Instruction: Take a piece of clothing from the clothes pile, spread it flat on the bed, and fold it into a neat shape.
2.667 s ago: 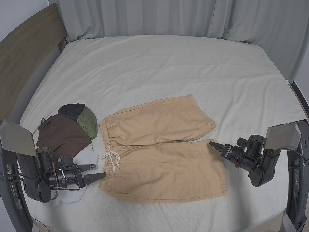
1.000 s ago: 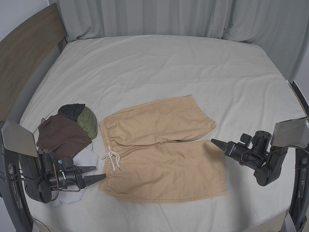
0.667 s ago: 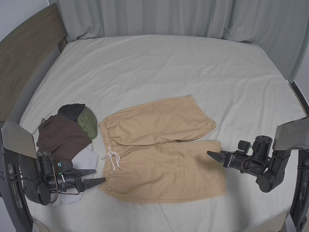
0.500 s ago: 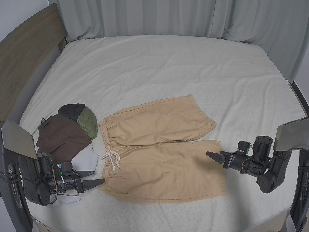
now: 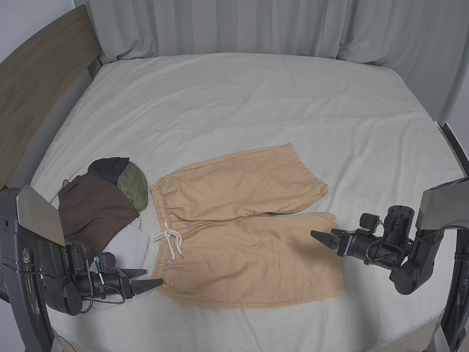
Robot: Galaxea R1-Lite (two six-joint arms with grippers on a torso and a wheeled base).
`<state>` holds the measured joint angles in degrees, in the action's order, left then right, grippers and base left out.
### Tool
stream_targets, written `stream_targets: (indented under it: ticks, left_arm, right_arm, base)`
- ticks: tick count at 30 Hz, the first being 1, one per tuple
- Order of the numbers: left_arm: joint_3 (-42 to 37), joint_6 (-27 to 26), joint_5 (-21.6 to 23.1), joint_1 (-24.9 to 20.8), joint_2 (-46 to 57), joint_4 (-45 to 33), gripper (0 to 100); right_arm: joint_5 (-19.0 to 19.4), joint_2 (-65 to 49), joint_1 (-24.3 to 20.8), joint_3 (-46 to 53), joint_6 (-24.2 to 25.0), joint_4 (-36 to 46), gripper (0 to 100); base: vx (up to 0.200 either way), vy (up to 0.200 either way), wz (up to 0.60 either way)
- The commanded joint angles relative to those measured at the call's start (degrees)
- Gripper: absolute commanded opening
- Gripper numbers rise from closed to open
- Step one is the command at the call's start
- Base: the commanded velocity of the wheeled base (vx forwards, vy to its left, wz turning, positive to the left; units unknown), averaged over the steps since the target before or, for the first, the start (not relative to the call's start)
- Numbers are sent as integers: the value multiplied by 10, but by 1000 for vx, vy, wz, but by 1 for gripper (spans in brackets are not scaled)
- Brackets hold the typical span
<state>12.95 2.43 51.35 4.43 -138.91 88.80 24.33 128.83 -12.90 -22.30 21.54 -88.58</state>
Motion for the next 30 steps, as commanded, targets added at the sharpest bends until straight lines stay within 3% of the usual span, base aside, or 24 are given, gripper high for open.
stream_targets:
  ticks: [1,5,27,28,30]
  left_arm:
    - [9,0,-20,-14,-36,1,100]
    - [13,5,-37,-23,-39,0,100]
    - [23,6,-40,-28,-46,0,100]
    - [26,6,-41,-28,-48,0,0]
    - [28,7,-45,-28,-50,0,0]
  right_arm:
    - [0,-2,-1,0,0,0,100]
    - [0,-3,-1,0,0,0,100]
    - [0,-3,-2,0,0,0,100]
    - [0,-4,-2,0,0,0,100]
    - [0,-5,-1,0,0,0,100]
  base:
    - [0,0,0]
    - [0,0,0]
    - [0,0,0]
    - [0,0,0]
    - [0,0,0]
